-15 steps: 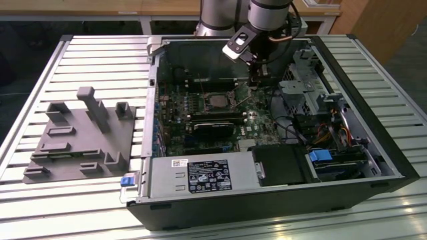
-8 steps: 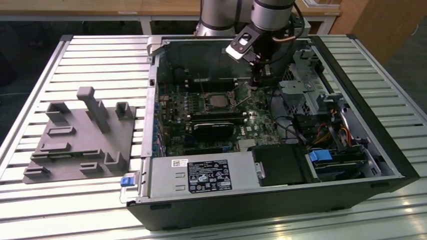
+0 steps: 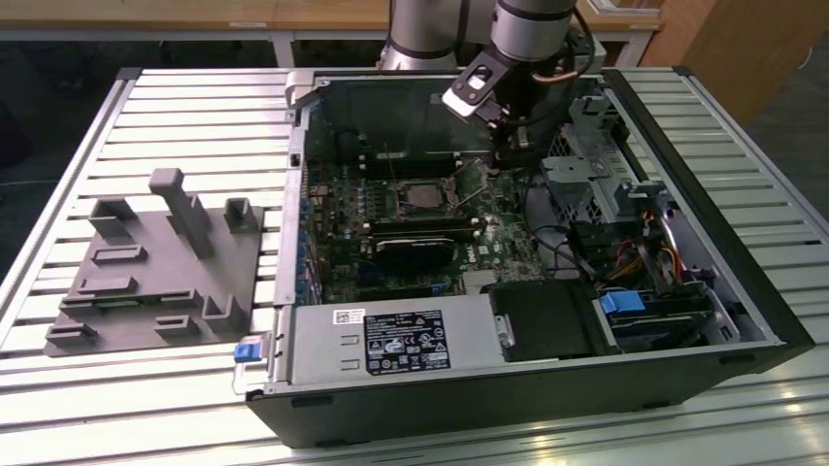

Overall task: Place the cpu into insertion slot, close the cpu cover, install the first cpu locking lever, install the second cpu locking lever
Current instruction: 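Close the cpu cover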

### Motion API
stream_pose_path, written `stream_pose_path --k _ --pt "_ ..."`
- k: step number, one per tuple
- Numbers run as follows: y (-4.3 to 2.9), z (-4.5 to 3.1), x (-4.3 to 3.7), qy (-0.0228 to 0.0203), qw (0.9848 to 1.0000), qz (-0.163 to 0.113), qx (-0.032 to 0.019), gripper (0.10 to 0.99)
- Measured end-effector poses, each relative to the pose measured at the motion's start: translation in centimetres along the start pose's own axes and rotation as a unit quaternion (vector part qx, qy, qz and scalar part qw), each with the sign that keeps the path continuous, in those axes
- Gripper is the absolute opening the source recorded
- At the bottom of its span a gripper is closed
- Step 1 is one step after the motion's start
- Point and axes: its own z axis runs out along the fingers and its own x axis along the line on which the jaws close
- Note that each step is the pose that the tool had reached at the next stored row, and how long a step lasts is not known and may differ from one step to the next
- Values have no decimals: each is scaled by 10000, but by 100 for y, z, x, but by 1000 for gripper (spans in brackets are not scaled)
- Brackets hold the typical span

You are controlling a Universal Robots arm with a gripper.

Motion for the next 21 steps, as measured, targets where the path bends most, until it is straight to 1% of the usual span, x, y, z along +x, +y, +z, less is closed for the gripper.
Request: stream_pose_path --k 4,8,21 --pt "23 18 4 1 10000 0 9 106" --pt "30 31 5 1 10000 0 15 106" --pt "28 74 5 0 10000 0 15 106"
